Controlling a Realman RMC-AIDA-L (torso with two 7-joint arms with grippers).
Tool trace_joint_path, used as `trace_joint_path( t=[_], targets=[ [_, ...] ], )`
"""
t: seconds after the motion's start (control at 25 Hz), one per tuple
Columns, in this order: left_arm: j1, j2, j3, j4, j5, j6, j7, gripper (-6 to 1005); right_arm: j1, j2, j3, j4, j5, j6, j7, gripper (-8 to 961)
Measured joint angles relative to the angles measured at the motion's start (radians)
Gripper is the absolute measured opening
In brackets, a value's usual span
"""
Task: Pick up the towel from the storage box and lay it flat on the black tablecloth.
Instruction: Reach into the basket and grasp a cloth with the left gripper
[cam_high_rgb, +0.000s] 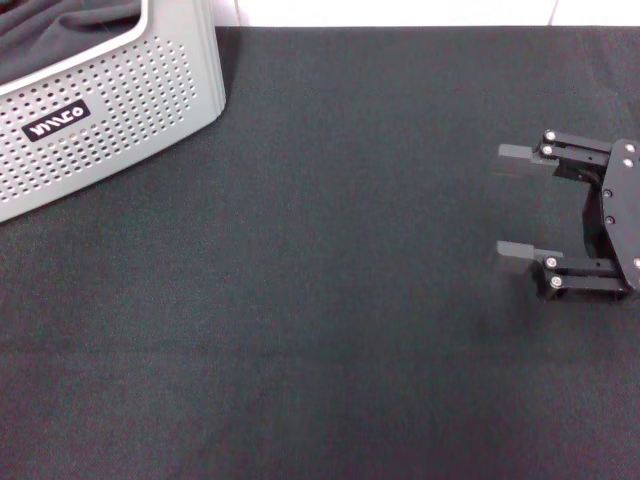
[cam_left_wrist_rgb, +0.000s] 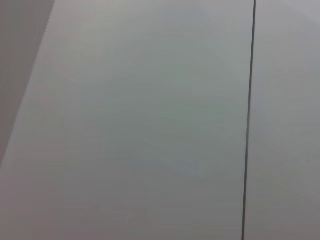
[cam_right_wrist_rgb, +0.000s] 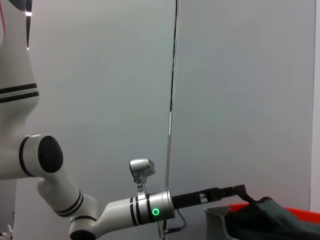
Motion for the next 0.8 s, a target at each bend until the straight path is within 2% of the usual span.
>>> trace_joint_path(
  t=[0.76,0.8],
  targets=[
    [-0.008,-0.002,0.030,-0.004,0.019,-0.008,0.009,232,-0.001,0.000,0.000,0.000,0.001,-0.005,-0.001,722],
    [-0.008,-0.002,0.030,-0.004,0.018,-0.008,0.010,201,-0.001,0.000,0.000,0.000,0.001,-0.005,-0.001,722]
  ],
)
